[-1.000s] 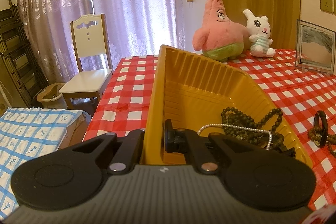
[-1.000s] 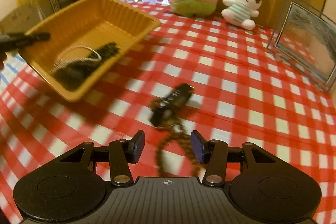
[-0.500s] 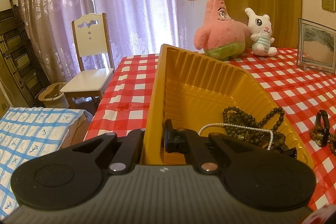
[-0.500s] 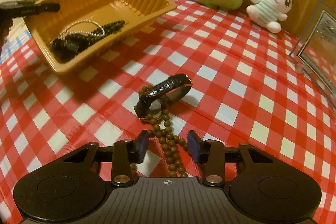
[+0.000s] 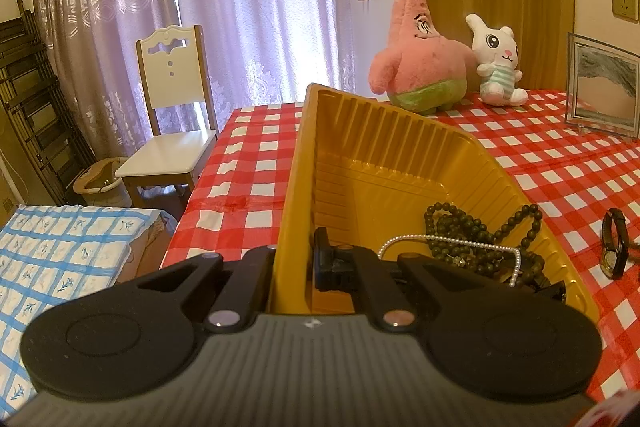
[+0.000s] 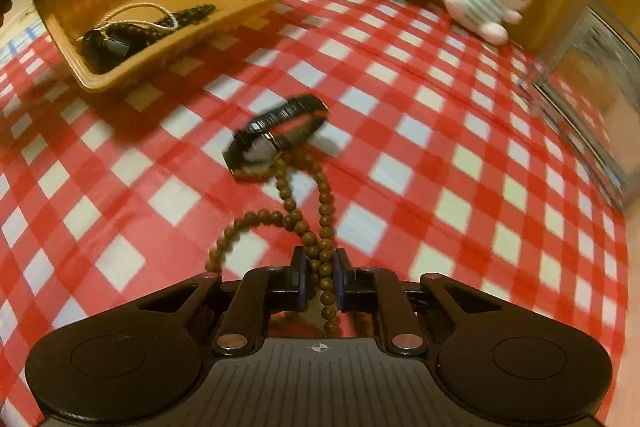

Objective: Organize jewelry

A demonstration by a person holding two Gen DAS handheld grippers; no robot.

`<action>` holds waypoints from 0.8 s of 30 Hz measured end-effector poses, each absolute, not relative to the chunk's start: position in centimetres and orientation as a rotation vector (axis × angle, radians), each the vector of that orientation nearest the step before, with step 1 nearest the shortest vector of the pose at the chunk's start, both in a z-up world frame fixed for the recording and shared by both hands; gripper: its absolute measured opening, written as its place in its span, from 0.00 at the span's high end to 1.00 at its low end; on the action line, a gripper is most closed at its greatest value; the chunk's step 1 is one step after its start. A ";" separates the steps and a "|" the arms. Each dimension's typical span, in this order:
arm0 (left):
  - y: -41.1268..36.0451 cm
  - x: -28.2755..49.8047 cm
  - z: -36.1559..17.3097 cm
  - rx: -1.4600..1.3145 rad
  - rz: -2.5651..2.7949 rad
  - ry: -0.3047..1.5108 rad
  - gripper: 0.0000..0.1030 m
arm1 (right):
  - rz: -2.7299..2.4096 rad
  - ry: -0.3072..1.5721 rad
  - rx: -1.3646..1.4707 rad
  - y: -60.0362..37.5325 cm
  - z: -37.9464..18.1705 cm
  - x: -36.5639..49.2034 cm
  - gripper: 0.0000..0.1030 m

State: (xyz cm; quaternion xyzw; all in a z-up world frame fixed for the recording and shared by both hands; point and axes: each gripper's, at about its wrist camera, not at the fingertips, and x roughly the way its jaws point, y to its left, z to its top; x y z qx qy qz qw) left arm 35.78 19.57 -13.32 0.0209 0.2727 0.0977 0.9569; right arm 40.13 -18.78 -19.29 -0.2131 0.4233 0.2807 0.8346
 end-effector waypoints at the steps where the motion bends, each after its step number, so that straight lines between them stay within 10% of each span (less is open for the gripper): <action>1: 19.6 35.8 -13.3 0.043 0.198 0.554 0.97 | 0.576 0.903 -0.441 -19.4 -19.3 39.9 0.87; 10: 19.6 35.8 -13.3 0.045 0.199 0.554 0.97 | 0.446 0.926 -0.259 -22.1 -17.7 39.6 0.85; 15: 19.5 35.8 -13.3 0.044 0.199 0.555 0.97 | 0.468 0.857 -0.082 -19.6 -16.2 40.1 0.52; 24: 19.7 35.8 -13.3 0.041 0.201 0.556 0.97 | 0.465 0.842 0.019 -13.4 -16.8 41.7 0.52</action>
